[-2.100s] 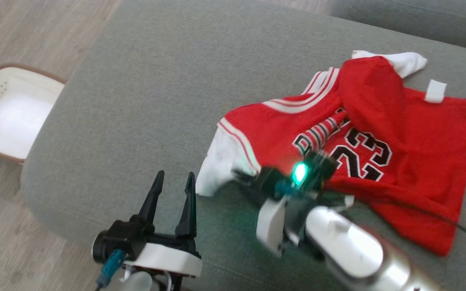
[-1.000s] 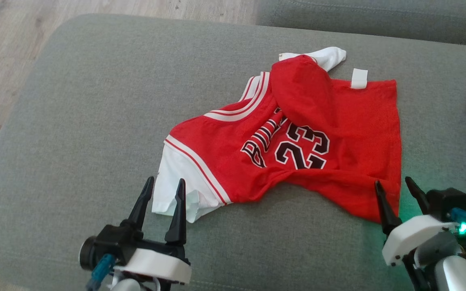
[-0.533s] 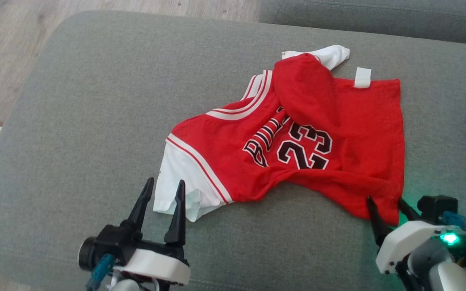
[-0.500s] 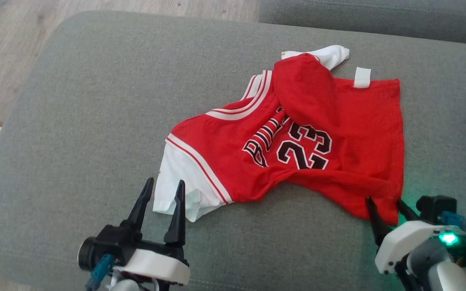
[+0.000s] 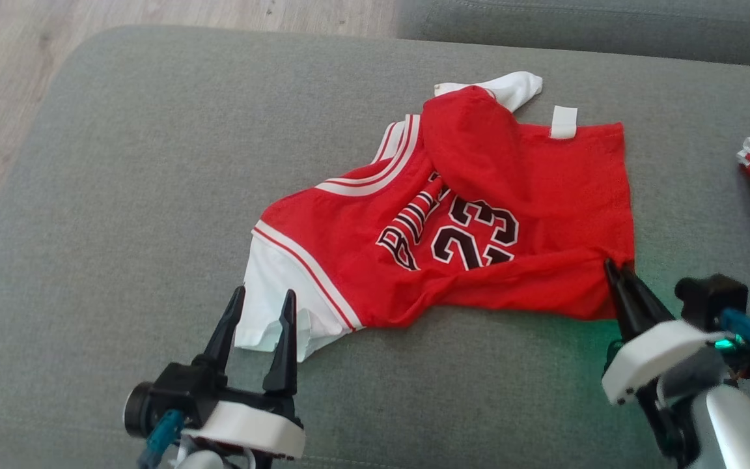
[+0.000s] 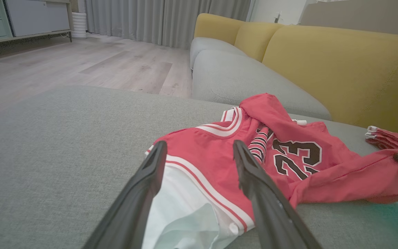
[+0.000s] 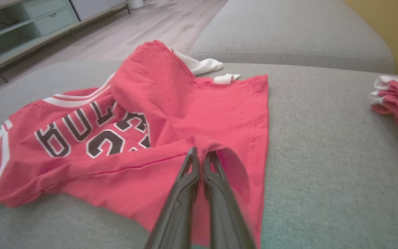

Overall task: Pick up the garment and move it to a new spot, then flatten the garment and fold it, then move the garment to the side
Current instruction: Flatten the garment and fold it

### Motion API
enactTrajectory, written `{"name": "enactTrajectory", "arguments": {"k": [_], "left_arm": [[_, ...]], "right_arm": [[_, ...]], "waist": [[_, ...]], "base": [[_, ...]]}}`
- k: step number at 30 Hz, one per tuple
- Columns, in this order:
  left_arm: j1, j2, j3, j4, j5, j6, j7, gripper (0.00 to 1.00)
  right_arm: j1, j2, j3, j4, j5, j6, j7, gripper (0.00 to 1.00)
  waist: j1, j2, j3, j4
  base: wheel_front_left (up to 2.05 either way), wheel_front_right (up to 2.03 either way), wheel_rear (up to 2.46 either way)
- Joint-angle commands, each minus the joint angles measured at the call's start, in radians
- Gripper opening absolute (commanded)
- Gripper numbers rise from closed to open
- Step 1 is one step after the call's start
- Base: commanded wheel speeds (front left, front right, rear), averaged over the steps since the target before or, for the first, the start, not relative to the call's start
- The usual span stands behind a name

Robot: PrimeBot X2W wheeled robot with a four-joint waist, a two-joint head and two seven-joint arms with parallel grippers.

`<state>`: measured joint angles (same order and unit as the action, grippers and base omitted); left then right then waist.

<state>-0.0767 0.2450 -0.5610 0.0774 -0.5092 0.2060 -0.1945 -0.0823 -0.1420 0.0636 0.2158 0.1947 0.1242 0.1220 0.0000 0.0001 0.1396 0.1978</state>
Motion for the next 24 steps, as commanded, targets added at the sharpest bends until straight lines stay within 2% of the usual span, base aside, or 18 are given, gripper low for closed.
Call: {"name": "enactTrajectory", "arguments": {"k": [1, 8, 13, 14, 15, 16, 17, 18, 24], "left_arm": [[-0.03, 0.019, 0.027, -0.035, 0.003, 0.007, 0.0, 1.0], [-0.02, 0.024, 0.033, -0.038, -0.003, 0.014, -0.005, 1.0], [-0.021, 0.029, 0.035, -0.041, -0.006, 0.015, -0.006, 1.0], [-0.021, 0.03, 0.034, -0.042, -0.006, 0.015, -0.005, 1.0], [-0.022, 0.03, 0.033, -0.042, -0.006, 0.015, -0.005, 1.0], [-0.024, 0.03, 0.033, -0.042, -0.006, 0.015, -0.004, 1.0], [-0.024, 0.03, 0.033, -0.042, -0.006, 0.015, -0.004, 1.0], [-0.025, 0.03, 0.032, -0.043, -0.006, 0.015, -0.004, 1.0], [-0.029, 0.029, 0.027, -0.041, -0.008, 0.016, -0.004, 1.0]], "right_arm": [[0.026, -0.015, 0.033, -0.075, -0.003, 0.007, -0.004, 0.0], [0.211, 0.0, 0.034, -0.269, -0.022, 0.007, 0.028, 0.0], [0.299, 0.019, 0.057, -0.291, -0.022, 0.007, 0.041, 0.01], [0.308, 0.024, 0.061, -0.281, -0.013, 0.007, 0.041, 0.27], [0.316, 0.025, 0.063, -0.268, -0.012, 0.007, 0.037, 0.46], [0.322, 0.025, 0.063, -0.254, -0.016, 0.007, 0.033, 0.78], [0.322, 0.025, 0.063, -0.254, -0.016, 0.007, 0.033, 0.78], [0.329, 0.026, 0.061, -0.237, -0.015, 0.007, 0.03, 0.99], [0.344, 0.007, 0.027, -0.183, -0.006, 0.007, 0.024, 1.0]], "waist": [[0.0, -0.0001, -0.005, -0.007], [0.0, -0.0001, -0.016, -0.052], [0.0, -0.0001, -0.02, -0.088], [0.0, -0.0001, -0.02, -0.093], [0.0, -0.0001, -0.02, -0.095], [0.0, -0.0001, -0.02, -0.098], [0.0, -0.0001, -0.02, -0.098], [0.0, -0.0001, -0.019, -0.1], [0.0, -0.0001, -0.018, -0.096]], "base": [[0.0, 0.0, 0.0], [0.0, 0.0, 0.0], [0.0, 0.0, 0.0], [0.0, 0.0, 0.0], [0.0, 0.0, 0.0], [0.0, 0.0, 0.0], [0.0, 0.0, 0.0], [0.0, 0.0, 0.0], [0.0, 0.0, 0.0]]}}
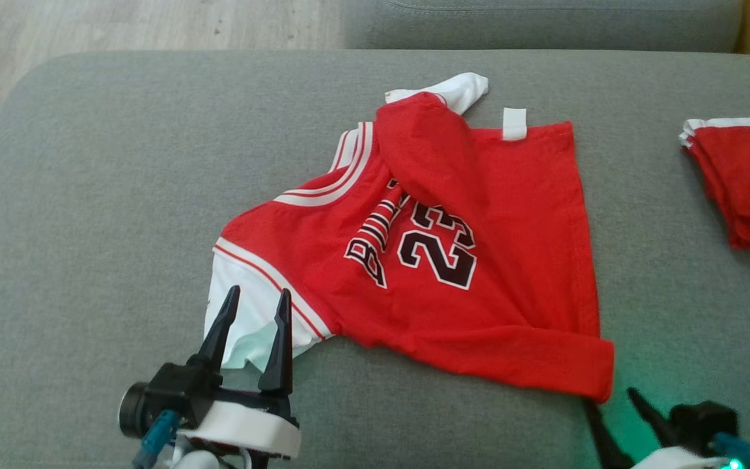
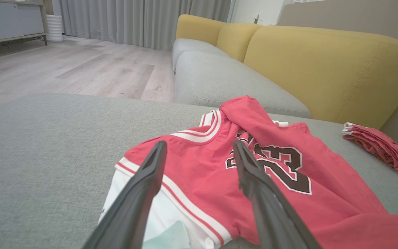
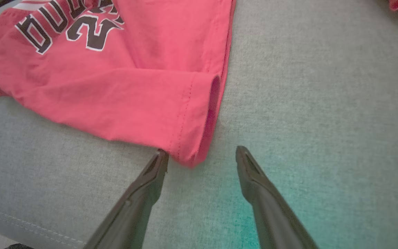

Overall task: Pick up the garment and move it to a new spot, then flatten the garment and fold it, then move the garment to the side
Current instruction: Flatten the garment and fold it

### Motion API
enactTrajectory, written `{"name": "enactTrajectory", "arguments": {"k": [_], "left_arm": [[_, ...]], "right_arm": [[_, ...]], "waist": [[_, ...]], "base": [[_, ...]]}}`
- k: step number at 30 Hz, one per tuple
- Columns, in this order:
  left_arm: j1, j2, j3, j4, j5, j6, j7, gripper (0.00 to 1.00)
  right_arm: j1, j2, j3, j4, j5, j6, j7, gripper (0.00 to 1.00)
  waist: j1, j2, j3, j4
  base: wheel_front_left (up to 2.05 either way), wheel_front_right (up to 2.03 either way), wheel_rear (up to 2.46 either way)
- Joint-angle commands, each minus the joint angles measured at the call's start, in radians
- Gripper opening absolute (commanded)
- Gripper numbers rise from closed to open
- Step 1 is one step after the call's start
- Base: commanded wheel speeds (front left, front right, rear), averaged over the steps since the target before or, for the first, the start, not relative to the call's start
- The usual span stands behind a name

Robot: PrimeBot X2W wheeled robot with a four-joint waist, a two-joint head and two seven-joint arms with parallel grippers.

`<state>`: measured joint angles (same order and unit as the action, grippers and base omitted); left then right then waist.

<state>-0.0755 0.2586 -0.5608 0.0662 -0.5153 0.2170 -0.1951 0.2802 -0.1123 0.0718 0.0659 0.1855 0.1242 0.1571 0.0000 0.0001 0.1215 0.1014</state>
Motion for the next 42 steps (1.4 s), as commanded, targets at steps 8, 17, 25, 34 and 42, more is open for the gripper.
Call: {"name": "enactTrajectory", "arguments": {"k": [8, 17, 25, 34, 42], "left_arm": [[-0.039, 0.009, 0.017, -0.025, -0.006, 0.001, -0.006, 1.0], [-0.055, -0.003, 0.01, -0.013, -0.009, -0.005, -0.014, 1.0], [-0.074, -0.013, 0.003, 0.002, -0.009, -0.013, -0.022, 1.0], [-0.075, -0.015, -0.001, 0.012, -0.012, -0.015, -0.029, 1.0], [-0.081, -0.018, -0.006, 0.014, -0.012, -0.017, -0.033, 1.0]], "right_arm": [[-0.191, -0.051, -0.053, -0.088, 0.029, 0.007, 0.021, 1.0], [-0.4, -0.108, -0.099, 0.009, 0.033, 0.007, 0.138, 1.0], [-0.563, -0.149, -0.074, 0.302, 0.035, 0.007, 0.235, 1.0], [-0.659, -0.182, -0.044, 0.491, 0.113, 0.007, 0.331, 0.0], [-0.791, -0.238, -0.072, 0.545, 0.053, 0.007, 0.228, 0.0]], "waist": [[0.0, -0.0001, 0.005, 0.043], [0.0, -0.0001, 0.036, 0.112], [0.0, -0.0001, 0.06, 0.165], [0.0, -0.0001, 0.065, 0.202], [0.0, -0.0001, 0.078, 0.222]], "base": [[0.0, 0.0, 0.0], [0.0, 0.0, 0.0], [0.0, 0.0, 0.0], [0.0, 0.0, 0.0], [0.0, 0.0, 0.0]]}}
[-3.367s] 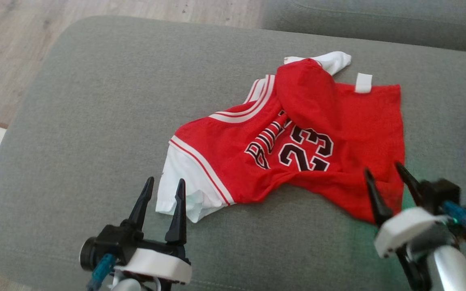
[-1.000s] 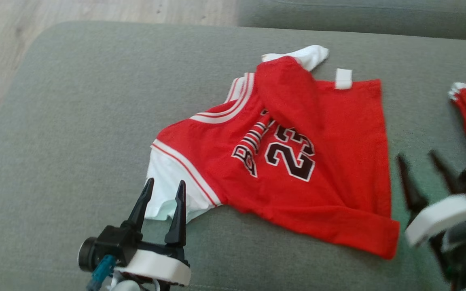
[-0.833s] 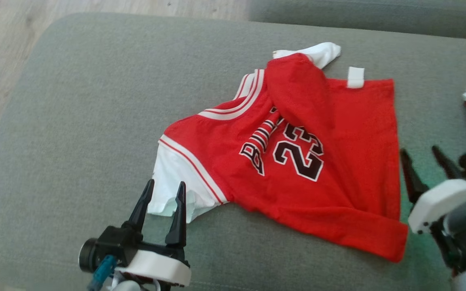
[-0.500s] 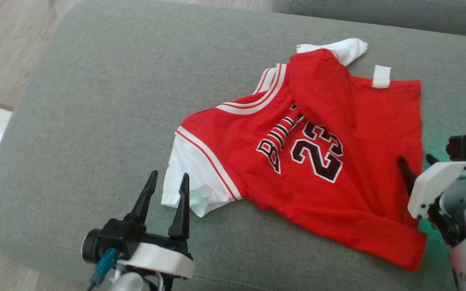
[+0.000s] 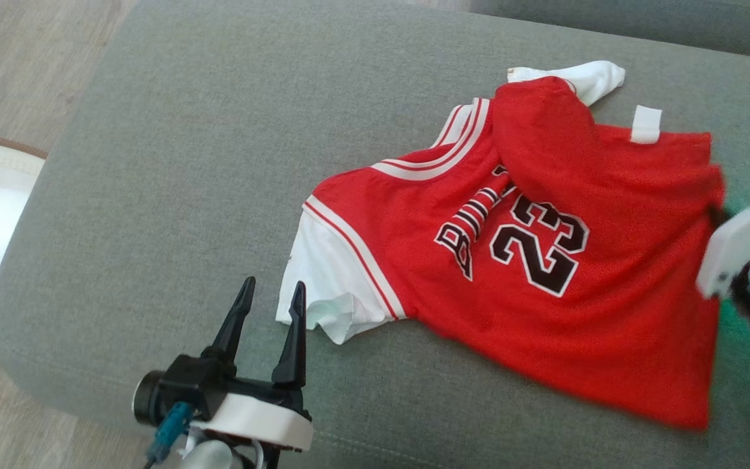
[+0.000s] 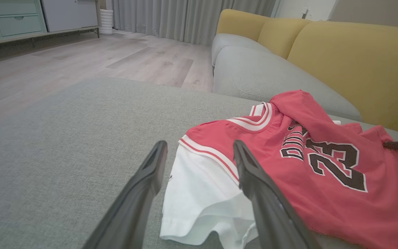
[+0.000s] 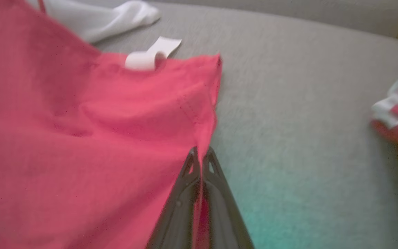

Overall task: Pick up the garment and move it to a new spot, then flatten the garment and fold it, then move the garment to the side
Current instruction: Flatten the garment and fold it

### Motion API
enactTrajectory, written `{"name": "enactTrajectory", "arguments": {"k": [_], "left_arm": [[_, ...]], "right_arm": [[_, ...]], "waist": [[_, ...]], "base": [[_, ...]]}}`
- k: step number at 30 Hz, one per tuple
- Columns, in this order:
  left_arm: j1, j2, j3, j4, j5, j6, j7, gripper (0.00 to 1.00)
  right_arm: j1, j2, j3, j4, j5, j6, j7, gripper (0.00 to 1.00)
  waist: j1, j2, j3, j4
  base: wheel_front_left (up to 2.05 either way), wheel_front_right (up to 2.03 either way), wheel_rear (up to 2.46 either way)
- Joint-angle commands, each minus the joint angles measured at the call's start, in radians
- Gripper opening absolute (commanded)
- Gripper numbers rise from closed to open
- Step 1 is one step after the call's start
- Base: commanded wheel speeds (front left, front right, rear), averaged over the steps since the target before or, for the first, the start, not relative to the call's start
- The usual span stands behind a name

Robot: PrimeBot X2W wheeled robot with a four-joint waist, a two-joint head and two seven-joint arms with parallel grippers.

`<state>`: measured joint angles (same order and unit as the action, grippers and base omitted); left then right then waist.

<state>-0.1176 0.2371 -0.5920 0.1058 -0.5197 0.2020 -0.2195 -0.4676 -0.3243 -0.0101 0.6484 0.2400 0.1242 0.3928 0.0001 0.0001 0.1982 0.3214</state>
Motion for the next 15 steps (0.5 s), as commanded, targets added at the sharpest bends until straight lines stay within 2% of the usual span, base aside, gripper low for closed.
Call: {"name": "enactTrajectory", "arguments": {"k": [1, 10, 11, 12, 13, 15], "left_arm": [[-0.04, 0.003, 0.025, -0.025, -0.008, -0.002, -0.01, 1.0], [-0.048, -0.001, 0.021, -0.015, -0.009, -0.005, -0.015, 1.0], [-0.049, -0.002, 0.021, -0.014, -0.009, -0.005, -0.015, 1.0], [-0.05, -0.002, 0.021, -0.013, -0.009, -0.004, -0.016, 1.0], [-0.052, -0.003, 0.021, -0.012, -0.009, -0.004, -0.017, 1.0], [-0.055, -0.004, 0.022, -0.01, -0.009, -0.003, -0.018, 1.0]], "right_arm": [[-0.068, -0.031, 0.004, -0.027, -0.019, 0.007, -0.025, 0.0], [-0.247, -0.026, -0.071, 0.11, -0.183, 0.007, -0.174, 0.0], [-0.259, -0.02, -0.083, 0.128, -0.198, 0.007, -0.184, 0.33], [-0.269, -0.013, -0.094, 0.146, -0.208, 0.007, -0.194, 0.84], [-0.278, -0.005, -0.102, 0.163, -0.215, 0.007, -0.206, 1.0], [-0.287, 0.014, -0.107, 0.192, -0.223, 0.007, -0.237, 1.0]], "waist": [[-0.0001, -0.0001, 0.004, 0.005], [-0.0001, -0.0001, 0.016, 0.027], [-0.0001, -0.0001, 0.016, 0.027], [-0.0001, -0.0001, 0.016, 0.027], [-0.0001, -0.0001, 0.015, 0.026], [-0.0001, -0.0001, 0.011, 0.019]], "base": [[0.0, 0.0, 0.0], [0.0, 0.0, 0.0], [0.0, 0.0, 0.0], [0.0, 0.0, 0.0], [0.0, 0.0, 0.0], [0.0, 0.0, 0.0]]}}
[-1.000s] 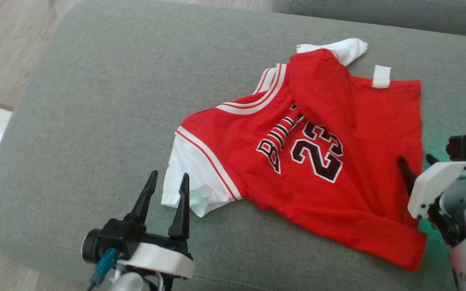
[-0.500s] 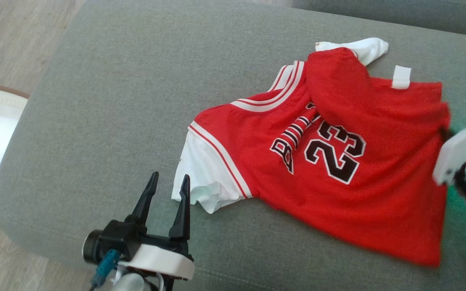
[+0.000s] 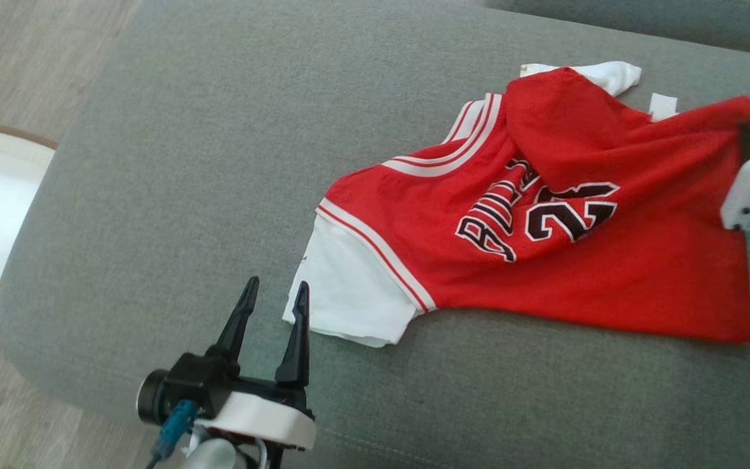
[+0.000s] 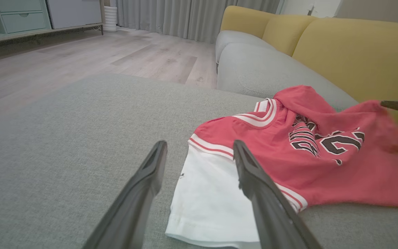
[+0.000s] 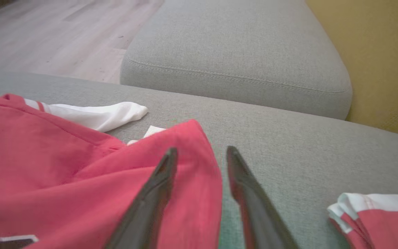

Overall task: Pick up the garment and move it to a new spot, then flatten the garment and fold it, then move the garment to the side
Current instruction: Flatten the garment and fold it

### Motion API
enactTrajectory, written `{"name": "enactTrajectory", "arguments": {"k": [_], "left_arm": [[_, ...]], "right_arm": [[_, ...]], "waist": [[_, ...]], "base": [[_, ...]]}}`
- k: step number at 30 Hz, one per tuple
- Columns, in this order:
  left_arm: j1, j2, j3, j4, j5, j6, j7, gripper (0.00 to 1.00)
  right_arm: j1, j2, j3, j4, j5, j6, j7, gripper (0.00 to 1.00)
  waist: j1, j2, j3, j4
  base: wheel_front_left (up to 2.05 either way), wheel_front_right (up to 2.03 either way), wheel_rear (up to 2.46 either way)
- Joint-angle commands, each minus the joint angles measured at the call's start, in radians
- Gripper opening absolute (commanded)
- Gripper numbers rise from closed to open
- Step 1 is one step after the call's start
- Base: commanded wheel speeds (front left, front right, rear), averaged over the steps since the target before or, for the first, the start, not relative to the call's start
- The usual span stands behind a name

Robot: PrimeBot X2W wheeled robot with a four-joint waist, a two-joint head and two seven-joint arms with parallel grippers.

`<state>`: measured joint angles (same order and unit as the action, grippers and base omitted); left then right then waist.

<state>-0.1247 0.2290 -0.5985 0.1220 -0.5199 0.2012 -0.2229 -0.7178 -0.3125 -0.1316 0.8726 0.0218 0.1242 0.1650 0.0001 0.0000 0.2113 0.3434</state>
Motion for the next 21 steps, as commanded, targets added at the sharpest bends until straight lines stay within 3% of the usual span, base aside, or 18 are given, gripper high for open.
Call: {"name": "enactTrajectory", "arguments": {"k": [1, 10, 21], "left_arm": [[-0.05, 0.005, 0.029, -0.024, -0.009, -0.003, -0.016, 1.0], [-0.078, 0.03, 0.049, -0.019, -0.006, -0.002, -0.016, 1.0], [-0.039, 0.046, 0.07, 0.003, -0.035, 0.013, -0.01, 1.0]], "right_arm": [[-0.037, 0.013, 0.014, -0.022, -0.006, 0.007, -0.026, 1.0], [0.016, 0.079, 0.068, -0.068, 0.022, 0.007, -0.207, 1.0], [0.293, 0.219, 0.086, -0.339, 0.038, 0.007, -0.301, 1.0]], "waist": [[-0.0001, 0.0, -0.006, -0.008], [-0.0001, 0.0, -0.063, -0.091], [-0.0001, 0.0, -0.174, -0.197]], "base": [[0.0, 0.0, 0.0], [0.0, 0.0, 0.0], [0.0, 0.0, 0.0]]}}
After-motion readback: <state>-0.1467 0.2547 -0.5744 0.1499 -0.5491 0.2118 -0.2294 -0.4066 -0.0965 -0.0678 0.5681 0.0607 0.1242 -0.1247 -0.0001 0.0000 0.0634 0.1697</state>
